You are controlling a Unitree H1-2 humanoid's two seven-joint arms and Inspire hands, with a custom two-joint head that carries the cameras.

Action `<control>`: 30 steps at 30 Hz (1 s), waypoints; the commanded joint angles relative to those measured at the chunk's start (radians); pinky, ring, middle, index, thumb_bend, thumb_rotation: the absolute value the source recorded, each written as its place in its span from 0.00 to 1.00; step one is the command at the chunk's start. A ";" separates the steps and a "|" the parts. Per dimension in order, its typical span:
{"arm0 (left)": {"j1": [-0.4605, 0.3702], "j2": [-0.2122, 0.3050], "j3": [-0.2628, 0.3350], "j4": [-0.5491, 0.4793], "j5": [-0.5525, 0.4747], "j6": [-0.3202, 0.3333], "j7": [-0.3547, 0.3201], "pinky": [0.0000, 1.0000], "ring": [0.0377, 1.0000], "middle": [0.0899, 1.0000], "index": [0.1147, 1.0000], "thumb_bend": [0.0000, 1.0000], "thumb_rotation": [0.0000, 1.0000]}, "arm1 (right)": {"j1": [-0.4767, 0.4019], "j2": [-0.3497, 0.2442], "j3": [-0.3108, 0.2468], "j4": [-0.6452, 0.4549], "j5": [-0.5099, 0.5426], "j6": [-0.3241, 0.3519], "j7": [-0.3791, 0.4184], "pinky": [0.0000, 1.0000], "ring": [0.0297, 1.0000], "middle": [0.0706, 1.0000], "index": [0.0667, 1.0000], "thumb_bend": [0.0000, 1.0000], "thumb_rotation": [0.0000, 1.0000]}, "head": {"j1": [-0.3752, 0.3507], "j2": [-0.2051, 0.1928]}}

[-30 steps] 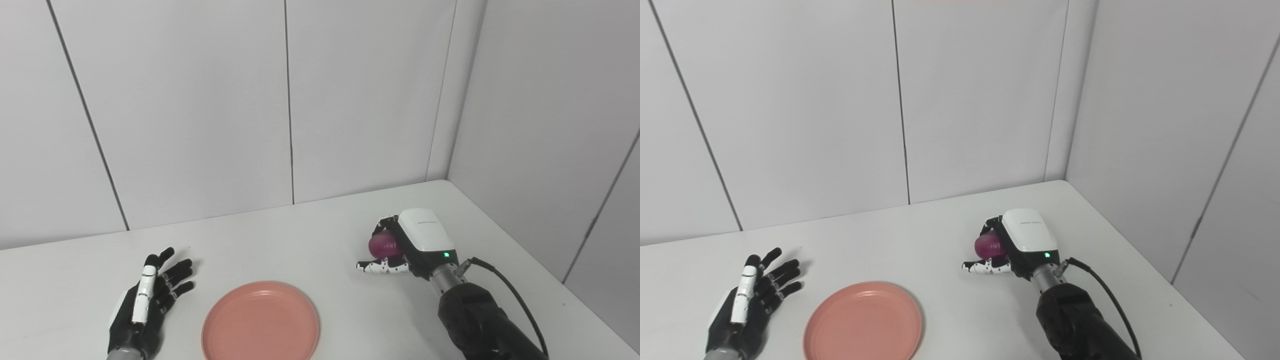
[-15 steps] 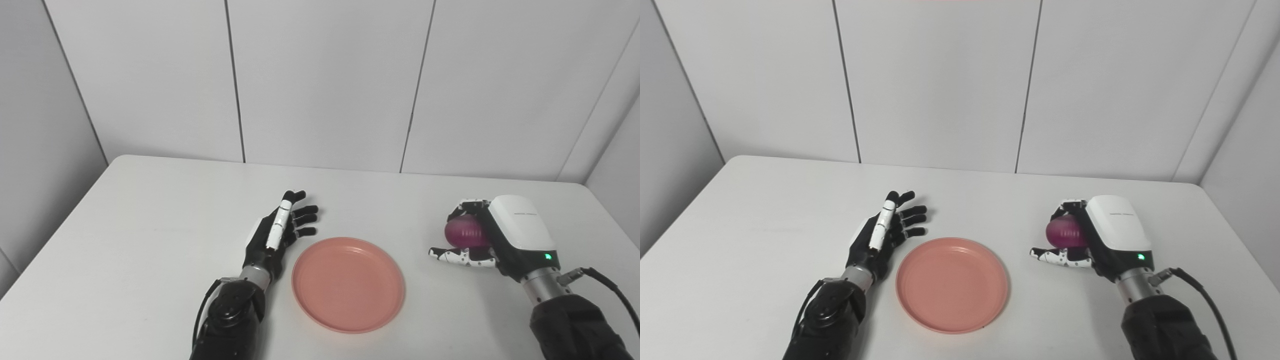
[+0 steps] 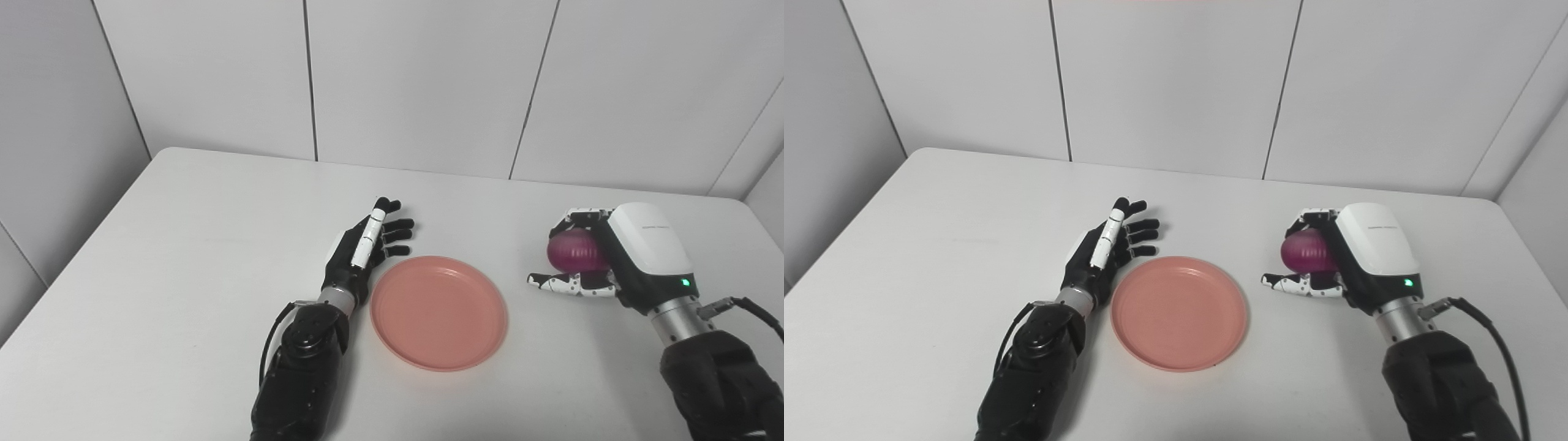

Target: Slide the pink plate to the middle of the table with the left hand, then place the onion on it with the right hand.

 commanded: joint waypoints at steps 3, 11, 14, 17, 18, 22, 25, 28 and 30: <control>-0.001 0.008 -0.001 0.004 -0.001 0.040 -0.007 0.66 0.74 0.67 0.77 0.80 0.89 | -0.050 0.011 -0.013 -0.038 -0.018 -0.024 0.001 0.10 0.12 0.17 0.23 0.48 0.42 | -0.017 0.002; 0.005 0.034 0.006 -0.012 -0.012 0.057 -0.025 0.66 0.74 0.68 0.78 0.80 0.89 | -0.063 0.076 0.024 -0.081 -0.077 -0.032 0.015 0.10 0.13 0.18 0.26 0.49 0.40 | -0.117 -0.003; 0.010 0.041 0.007 -0.015 -0.014 0.055 -0.035 0.65 0.74 0.69 0.79 0.80 0.90 | -0.074 0.110 0.049 -0.081 -0.094 -0.041 0.015 0.11 0.14 0.19 0.30 0.49 0.40 | -0.135 -0.006; 0.015 0.048 0.010 -0.015 -0.015 0.052 -0.043 0.63 0.74 0.69 0.79 0.80 0.89 | -0.083 0.146 0.077 -0.069 -0.119 -0.042 0.010 0.10 0.13 0.18 0.25 0.48 0.44 | -0.156 -0.014; 0.015 0.049 0.010 -0.015 -0.015 0.052 -0.045 0.63 0.74 0.69 0.79 0.80 0.90 | -0.084 0.154 0.081 -0.068 -0.125 -0.040 0.010 0.10 0.13 0.18 0.24 0.48 0.45 | -0.156 -0.014; 0.019 0.055 0.013 -0.018 -0.021 0.054 -0.058 0.67 0.75 0.69 0.80 0.80 0.90 | -0.093 0.205 0.118 -0.035 -0.149 -0.040 0.005 0.11 0.14 0.19 0.25 0.48 0.48 | -0.167 -0.022; 0.017 0.061 0.016 -0.013 -0.023 0.052 -0.062 0.67 0.75 0.69 0.79 0.80 0.90 | -0.103 0.236 0.144 0.024 -0.166 -0.056 -0.026 0.11 0.14 0.19 0.25 0.49 0.48 | -0.178 -0.027; 0.016 0.066 0.016 -0.009 -0.021 0.047 -0.066 0.66 0.74 0.69 0.79 0.80 0.90 | -0.112 0.256 0.164 0.067 -0.174 -0.062 -0.043 0.11 0.14 0.19 0.26 0.48 0.50 | -0.181 -0.028; 0.015 0.066 0.018 -0.012 -0.023 0.049 -0.066 0.67 0.75 0.69 0.79 0.79 0.89 | -0.121 0.267 0.179 0.100 -0.178 -0.067 -0.057 0.11 0.14 0.19 0.25 0.48 0.50 | -0.180 -0.030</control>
